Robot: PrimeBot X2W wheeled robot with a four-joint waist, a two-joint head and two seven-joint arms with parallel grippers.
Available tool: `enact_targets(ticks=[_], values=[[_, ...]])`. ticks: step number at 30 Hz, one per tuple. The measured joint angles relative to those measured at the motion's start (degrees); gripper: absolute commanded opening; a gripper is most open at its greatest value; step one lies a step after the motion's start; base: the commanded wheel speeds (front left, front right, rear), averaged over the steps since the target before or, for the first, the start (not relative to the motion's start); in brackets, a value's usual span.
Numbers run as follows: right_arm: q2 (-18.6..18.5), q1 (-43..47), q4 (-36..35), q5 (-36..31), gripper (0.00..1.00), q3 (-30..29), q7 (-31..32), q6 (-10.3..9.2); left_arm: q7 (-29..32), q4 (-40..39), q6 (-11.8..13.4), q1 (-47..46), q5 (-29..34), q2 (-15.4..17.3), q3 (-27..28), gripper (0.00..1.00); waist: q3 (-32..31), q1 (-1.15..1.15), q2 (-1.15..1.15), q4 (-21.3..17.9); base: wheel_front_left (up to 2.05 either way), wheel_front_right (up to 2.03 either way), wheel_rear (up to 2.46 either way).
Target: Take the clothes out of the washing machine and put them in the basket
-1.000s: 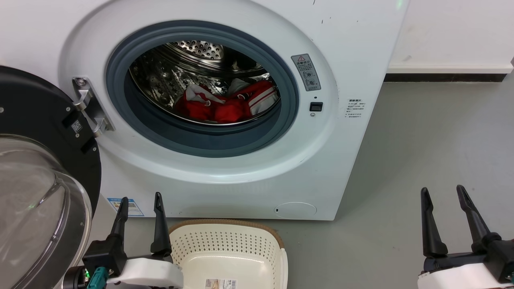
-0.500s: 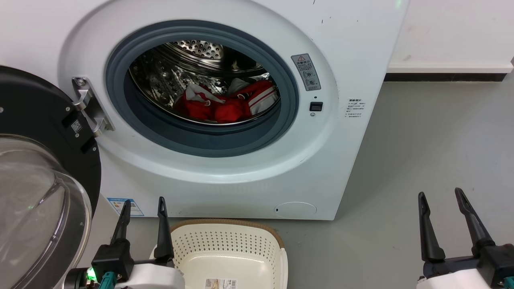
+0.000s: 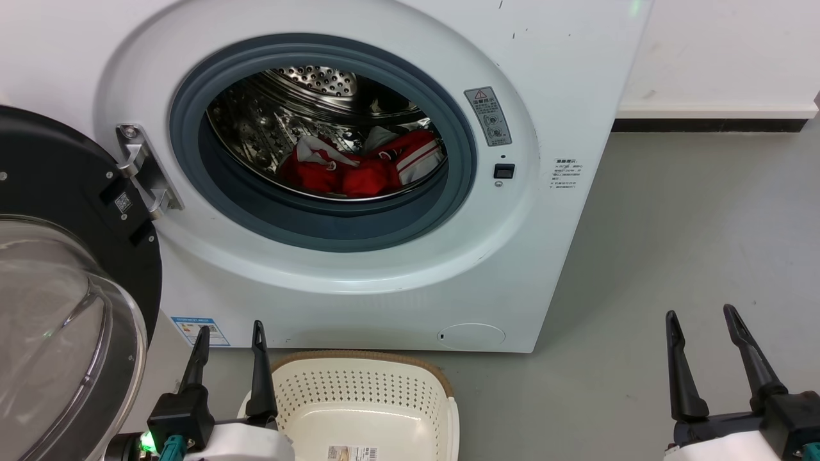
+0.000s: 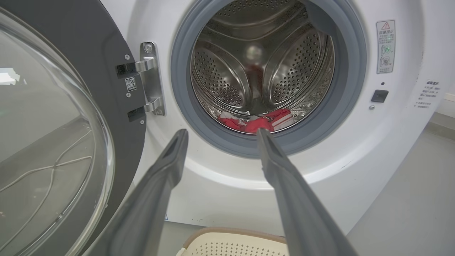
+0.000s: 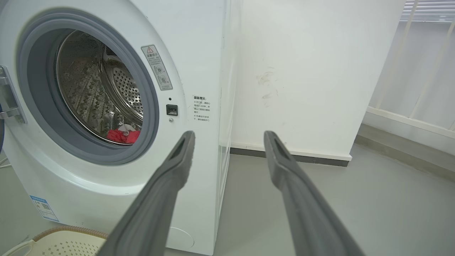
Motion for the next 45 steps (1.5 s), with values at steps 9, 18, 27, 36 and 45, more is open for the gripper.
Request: enact_targets(ticks=[9,18,27,36,45], values=[[0.0,0.0,0.1,0.0,1.00,0.2,0.0,0.00,0.0,0.7,0.1,0.0,0.0,0.0,-0.1,1.00,0.2,0.00,0.00,-0.2,0.00,0.00,0.00],[0.0,-1.1,-0.3,0.1,1.00,0.9,0.0,0.00,0.0,6.1,-1.9,-6.4,1.1,0.0,0.0,1.00,2.7,0.00,0.00,-1.2,0.00,0.00,0.00],[0.0,-5.0,-1.0,0.4,1.00,1.7,0.0,0.01,0.0,21.0,-5.8,-25.1,2.7,2.7,0.3,1.00,9.0,0.00,0.00,-3.6,0.00,0.00,0.00],[-0.1,-10.5,-1.7,2.1,1.00,2.1,0.0,0.01,2.7,39.8,-8.4,-49.9,4.7,8.6,-1.6,1.00,18.4,0.01,0.00,-7.4,0.00,0.00,0.00],[-0.1,-16.1,-2.5,5.8,1.00,2.4,0.0,0.01,11.7,50.0,-10.8,-70.8,5.7,14.3,-4.1,1.00,29.5,0.01,0.00,-11.9,0.00,0.00,0.00]])
